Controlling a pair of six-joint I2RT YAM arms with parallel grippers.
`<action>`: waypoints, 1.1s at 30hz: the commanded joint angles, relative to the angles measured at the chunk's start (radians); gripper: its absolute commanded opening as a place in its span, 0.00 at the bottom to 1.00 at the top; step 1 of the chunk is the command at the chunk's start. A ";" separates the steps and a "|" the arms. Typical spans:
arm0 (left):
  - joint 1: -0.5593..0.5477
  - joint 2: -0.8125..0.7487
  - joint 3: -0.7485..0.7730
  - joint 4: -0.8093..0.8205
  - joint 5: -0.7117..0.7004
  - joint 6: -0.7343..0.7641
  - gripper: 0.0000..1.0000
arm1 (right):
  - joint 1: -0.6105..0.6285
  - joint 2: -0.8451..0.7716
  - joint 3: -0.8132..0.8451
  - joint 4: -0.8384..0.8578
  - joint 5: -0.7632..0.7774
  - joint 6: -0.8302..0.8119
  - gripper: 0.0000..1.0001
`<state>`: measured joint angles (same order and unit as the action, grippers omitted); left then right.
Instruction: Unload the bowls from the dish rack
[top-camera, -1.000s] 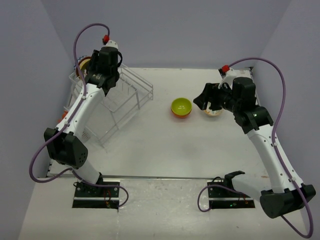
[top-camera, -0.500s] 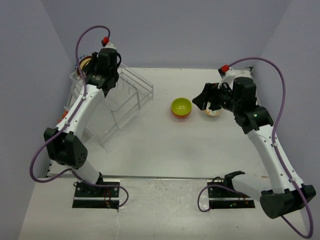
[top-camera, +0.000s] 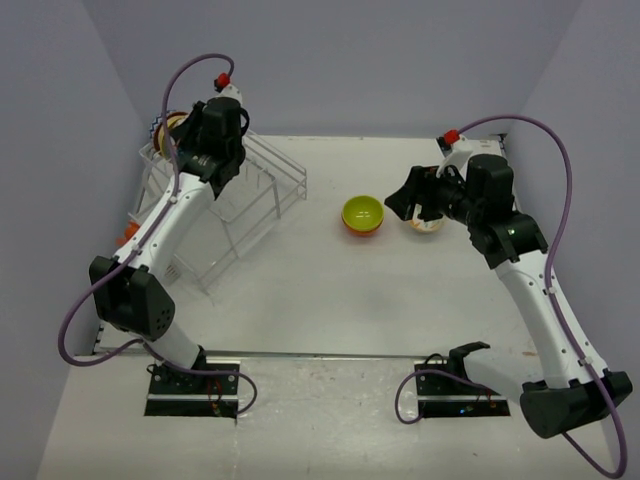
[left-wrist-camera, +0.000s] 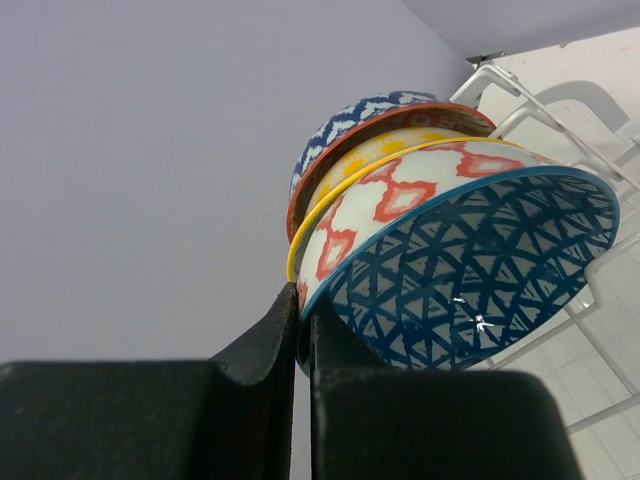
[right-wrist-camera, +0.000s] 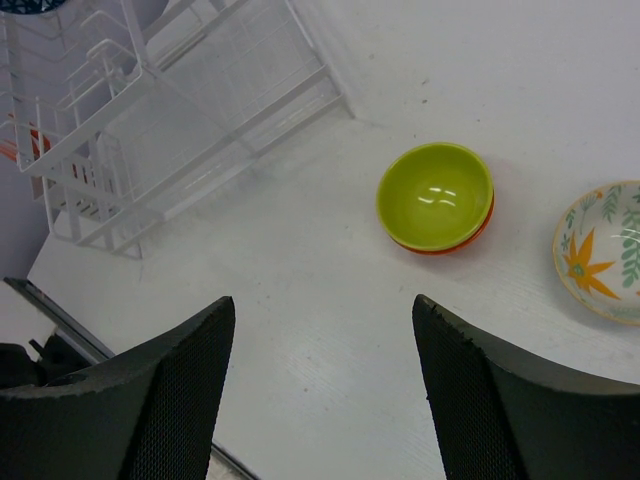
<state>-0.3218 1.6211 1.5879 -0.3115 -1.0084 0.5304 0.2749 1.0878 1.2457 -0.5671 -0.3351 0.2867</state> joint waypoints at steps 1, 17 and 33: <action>-0.019 -0.076 0.006 0.150 -0.035 0.059 0.00 | 0.003 -0.026 0.008 0.035 -0.024 -0.012 0.72; -0.083 -0.173 -0.025 0.267 -0.096 0.164 0.00 | 0.003 -0.014 -0.009 0.075 -0.056 0.011 0.74; -0.140 -0.248 0.248 -0.246 0.468 -0.485 0.00 | 0.102 0.023 0.119 0.138 -0.115 0.155 0.75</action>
<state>-0.4530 1.4532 1.7134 -0.4381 -0.7998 0.3096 0.3126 1.0920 1.2636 -0.4801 -0.4610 0.3828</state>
